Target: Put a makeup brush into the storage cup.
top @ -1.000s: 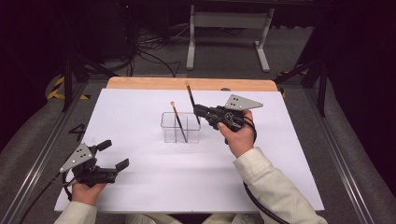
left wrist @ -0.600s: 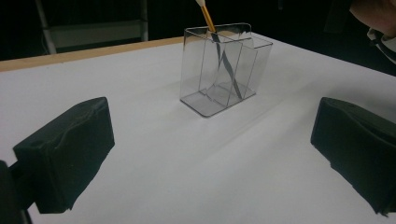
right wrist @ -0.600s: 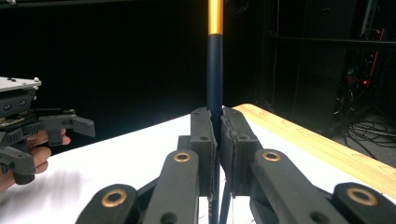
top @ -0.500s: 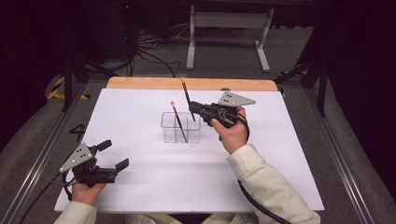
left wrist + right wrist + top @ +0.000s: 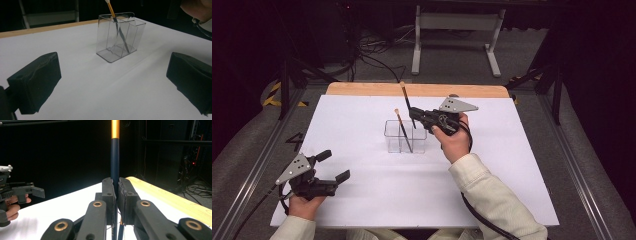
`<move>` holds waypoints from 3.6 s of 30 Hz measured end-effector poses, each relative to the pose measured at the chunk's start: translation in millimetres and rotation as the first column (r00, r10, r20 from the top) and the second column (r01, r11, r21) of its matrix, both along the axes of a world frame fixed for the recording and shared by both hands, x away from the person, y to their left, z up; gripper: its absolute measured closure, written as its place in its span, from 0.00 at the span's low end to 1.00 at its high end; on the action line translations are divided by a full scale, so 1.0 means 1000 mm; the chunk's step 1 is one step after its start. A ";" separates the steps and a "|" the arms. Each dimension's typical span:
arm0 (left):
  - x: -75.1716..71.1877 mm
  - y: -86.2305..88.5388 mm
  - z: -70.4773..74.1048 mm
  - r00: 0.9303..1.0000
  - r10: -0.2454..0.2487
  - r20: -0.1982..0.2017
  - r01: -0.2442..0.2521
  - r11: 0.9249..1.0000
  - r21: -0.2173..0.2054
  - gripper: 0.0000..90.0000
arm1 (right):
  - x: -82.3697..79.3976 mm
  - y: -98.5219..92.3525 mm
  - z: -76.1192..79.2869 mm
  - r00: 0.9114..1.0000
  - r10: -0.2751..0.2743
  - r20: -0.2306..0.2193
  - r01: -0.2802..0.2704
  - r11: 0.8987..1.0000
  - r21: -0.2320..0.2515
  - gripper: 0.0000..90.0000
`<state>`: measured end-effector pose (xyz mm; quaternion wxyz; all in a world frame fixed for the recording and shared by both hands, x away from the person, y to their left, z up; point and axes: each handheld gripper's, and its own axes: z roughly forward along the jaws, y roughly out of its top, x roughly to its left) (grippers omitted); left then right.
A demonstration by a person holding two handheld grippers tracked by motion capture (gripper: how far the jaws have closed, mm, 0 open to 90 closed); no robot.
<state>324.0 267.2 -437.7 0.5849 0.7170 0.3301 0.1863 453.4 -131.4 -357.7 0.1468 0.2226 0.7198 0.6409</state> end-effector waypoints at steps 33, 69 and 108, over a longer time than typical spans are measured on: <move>-0.001 0.000 0.001 1.000 -0.003 0.003 0.003 1.000 0.000 0.00 | 0.012 0.018 -0.041 0.997 -0.024 -0.073 0.024 1.000 -0.002 0.93; 0.000 0.000 0.001 1.000 -0.010 0.002 0.010 1.000 0.006 0.00 | 0.007 0.020 -0.061 0.992 -0.026 -0.122 0.022 0.999 -0.038 0.93; 0.000 -0.001 0.001 1.000 -0.007 0.000 0.007 1.000 0.003 0.00 | -0.023 -0.004 -0.022 1.000 -0.025 -0.013 0.025 1.000 0.011 0.27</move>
